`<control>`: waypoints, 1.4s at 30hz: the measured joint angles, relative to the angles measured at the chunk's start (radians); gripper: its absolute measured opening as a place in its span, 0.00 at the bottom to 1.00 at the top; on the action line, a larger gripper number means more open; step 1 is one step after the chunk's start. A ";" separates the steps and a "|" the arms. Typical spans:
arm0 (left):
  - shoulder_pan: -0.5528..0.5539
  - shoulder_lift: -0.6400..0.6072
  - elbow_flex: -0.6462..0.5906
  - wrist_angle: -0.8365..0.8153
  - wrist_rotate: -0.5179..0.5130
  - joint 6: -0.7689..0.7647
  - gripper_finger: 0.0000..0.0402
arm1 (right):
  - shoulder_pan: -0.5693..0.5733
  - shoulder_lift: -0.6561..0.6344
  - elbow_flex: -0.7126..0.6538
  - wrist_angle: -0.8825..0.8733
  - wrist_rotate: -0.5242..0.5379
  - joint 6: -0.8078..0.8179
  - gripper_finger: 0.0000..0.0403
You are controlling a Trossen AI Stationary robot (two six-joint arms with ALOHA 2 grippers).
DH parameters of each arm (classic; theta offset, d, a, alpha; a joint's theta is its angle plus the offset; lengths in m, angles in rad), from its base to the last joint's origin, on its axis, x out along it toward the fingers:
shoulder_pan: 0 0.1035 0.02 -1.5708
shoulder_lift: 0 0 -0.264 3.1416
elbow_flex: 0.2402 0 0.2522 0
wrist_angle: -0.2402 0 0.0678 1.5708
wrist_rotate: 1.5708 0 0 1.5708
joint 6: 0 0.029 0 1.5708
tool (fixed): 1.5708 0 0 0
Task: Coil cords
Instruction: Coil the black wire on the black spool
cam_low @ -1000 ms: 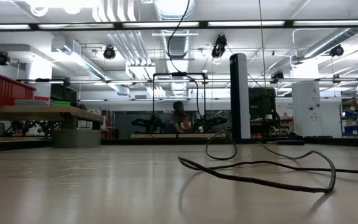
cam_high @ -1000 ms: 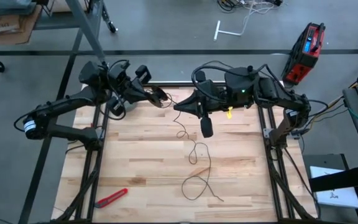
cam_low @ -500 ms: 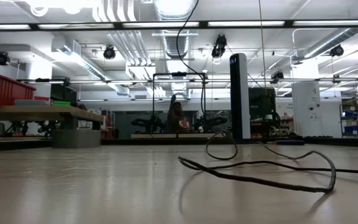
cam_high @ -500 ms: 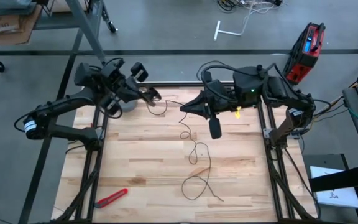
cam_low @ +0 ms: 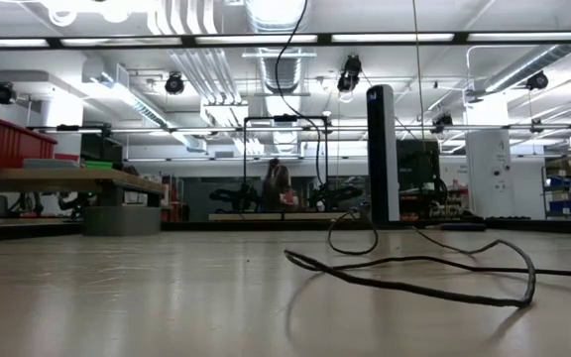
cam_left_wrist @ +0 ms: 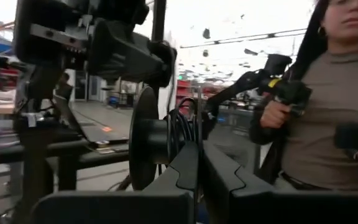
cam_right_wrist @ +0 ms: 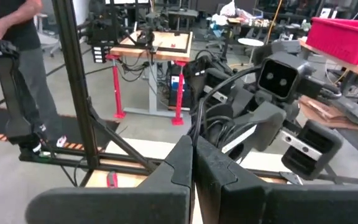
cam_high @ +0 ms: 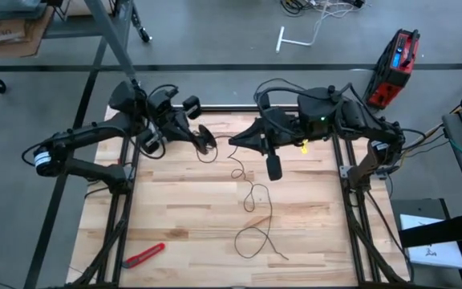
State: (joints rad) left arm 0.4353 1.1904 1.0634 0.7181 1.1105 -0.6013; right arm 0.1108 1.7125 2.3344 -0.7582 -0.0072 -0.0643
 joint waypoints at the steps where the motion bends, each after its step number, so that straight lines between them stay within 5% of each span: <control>1: -0.009 0.000 0.000 0.012 0.004 -0.010 0.00 | 0.000 0.003 0.000 0.011 0.000 -0.002 0.00; 31: -0.105 0.004 0.000 -0.077 -0.002 -0.075 0.00 | -0.024 0.020 0.000 0.223 -0.027 -0.023 0.00; 42: -0.138 0.004 0.000 -0.101 0.006 -0.074 0.00 | -0.090 0.078 0.001 0.162 -0.032 0.283 0.00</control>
State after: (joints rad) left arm 0.2971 1.1942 1.0634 0.6168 1.1165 -0.6751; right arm 0.0208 1.7906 2.3350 -0.5963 -0.0391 0.2183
